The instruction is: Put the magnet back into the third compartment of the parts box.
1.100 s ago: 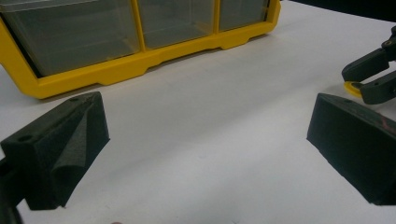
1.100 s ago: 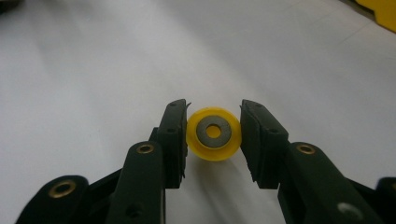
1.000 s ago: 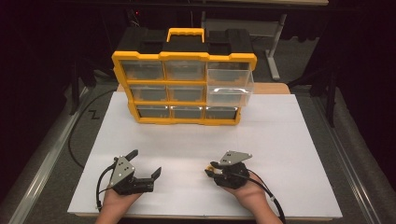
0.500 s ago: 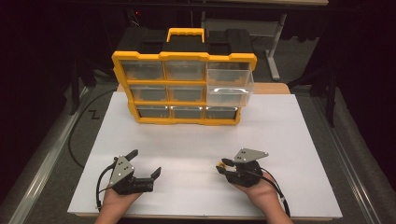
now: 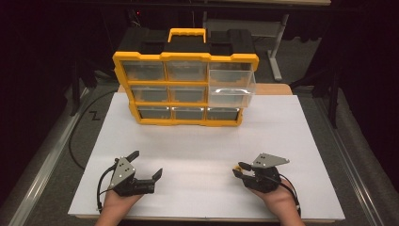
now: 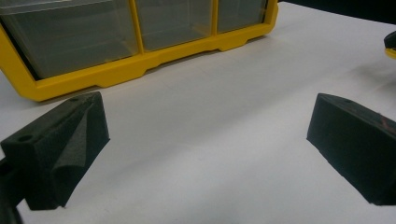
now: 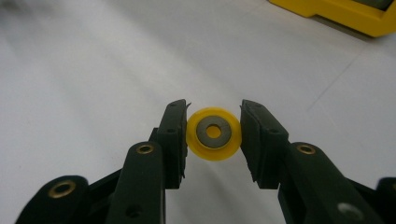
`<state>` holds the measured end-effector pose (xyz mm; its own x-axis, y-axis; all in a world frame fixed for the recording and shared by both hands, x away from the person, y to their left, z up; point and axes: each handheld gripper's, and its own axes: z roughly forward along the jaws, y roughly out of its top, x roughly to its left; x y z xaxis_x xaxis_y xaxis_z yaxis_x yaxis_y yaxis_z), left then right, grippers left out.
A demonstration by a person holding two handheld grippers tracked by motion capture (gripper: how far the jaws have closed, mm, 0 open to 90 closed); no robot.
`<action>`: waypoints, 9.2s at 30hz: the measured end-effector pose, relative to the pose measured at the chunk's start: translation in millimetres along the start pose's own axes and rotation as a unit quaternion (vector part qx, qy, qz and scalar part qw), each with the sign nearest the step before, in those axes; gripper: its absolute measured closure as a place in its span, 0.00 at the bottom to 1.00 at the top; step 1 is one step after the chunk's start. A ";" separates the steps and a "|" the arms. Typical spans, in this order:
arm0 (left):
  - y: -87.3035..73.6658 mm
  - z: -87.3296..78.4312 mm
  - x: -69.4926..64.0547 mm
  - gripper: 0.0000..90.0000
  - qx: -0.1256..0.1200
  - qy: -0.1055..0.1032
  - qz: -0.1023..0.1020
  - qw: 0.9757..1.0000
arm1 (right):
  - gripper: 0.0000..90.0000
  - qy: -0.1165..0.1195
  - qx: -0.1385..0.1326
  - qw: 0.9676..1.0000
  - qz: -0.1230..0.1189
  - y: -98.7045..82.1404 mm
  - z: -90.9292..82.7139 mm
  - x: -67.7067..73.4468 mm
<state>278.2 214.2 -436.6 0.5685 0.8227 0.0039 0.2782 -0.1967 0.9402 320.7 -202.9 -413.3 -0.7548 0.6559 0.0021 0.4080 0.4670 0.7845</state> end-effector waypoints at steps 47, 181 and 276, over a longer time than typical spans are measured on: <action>0.1 1.6 -0.8 0.00 0.006 -0.001 0.006 1.000 | 0.72 -0.048 0.030 0.998 0.022 -3.5 -5.9 -12.6; 1.5 1.2 -2.2 0.00 -0.004 -0.023 0.016 1.000 | 0.72 0.043 0.262 0.962 -0.067 110.6 -44.9 -29.8; 1.4 0.7 -2.5 0.00 -0.004 -0.030 0.017 0.999 | 0.72 0.039 0.252 0.962 -0.101 251.9 -116.9 -31.1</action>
<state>277.8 211.5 -435.5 0.6226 0.7824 0.0163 0.2514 -0.2197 0.9426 386.9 -175.0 -143.2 -0.8729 0.4845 -0.0578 0.4311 0.8213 0.3736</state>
